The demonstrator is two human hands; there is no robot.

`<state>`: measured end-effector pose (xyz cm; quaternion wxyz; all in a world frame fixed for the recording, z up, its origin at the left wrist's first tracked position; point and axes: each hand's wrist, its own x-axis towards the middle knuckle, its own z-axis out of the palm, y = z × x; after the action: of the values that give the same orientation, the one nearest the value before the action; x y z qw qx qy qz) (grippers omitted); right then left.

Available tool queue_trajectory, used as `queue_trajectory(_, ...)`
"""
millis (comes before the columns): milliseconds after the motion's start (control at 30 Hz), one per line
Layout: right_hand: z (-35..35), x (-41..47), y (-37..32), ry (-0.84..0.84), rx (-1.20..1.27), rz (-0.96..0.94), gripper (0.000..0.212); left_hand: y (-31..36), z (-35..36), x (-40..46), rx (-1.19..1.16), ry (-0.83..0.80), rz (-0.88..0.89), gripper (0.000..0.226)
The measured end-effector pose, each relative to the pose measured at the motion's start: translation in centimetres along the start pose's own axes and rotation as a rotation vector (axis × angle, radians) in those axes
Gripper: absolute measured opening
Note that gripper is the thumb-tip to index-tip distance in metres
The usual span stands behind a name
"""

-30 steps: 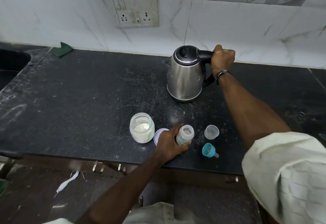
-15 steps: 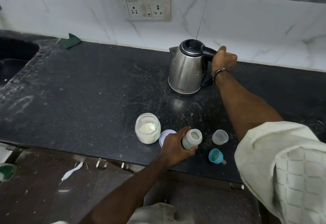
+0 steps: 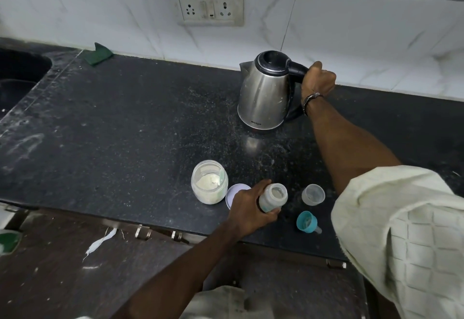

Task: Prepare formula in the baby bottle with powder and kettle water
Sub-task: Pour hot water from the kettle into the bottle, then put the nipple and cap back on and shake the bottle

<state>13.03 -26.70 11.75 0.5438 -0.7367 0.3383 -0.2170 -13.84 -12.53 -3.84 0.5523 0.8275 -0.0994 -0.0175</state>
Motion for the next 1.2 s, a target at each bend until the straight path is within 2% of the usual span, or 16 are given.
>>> queue_trajectory(233, -1.3, -0.4, 0.0, -0.084, 0.016, 0.009, 0.029, 0.0, 0.0, 0.2, 0.013, 0.002, 0.014, 0.067)
queue_trajectory(367, -3.4, -1.1, 0.7, 0.066, 0.104, 0.025, 0.032, 0.0, 0.0, 0.1, 0.042, 0.001, 0.033, 0.067)
queue_trajectory(467, -5.9, -2.1, 2.1, 0.083, 0.259, -0.008, 0.021, 0.0, -0.1, 0.1, 0.051, -0.018, 0.038, 0.067)
queue_trajectory(667, -11.4, -6.8, 5.9, -0.043, 0.287, -0.106, 0.028, -0.1, -0.4, 0.4, 0.058, -0.031, 0.059, 0.059)
queue_trajectory(833, -15.3, -12.9, 10.2, -0.237, 0.088, -0.168, 0.028, -0.1, -0.6, 0.5, 0.025, -0.046, 0.087, 0.054)
queue_trajectory(1000, -19.3, -16.1, 14.0, -0.342, -0.211, -0.234, 0.004, 0.0, -0.6, 0.4, 0.002, -0.045, 0.093, 0.053)
queue_trajectory(1200, -22.9, -16.8, 17.6, -0.449, -0.866, -0.46, 0.056, 0.1, -0.6, 0.3, -0.005, -0.044, 0.091, 0.057)
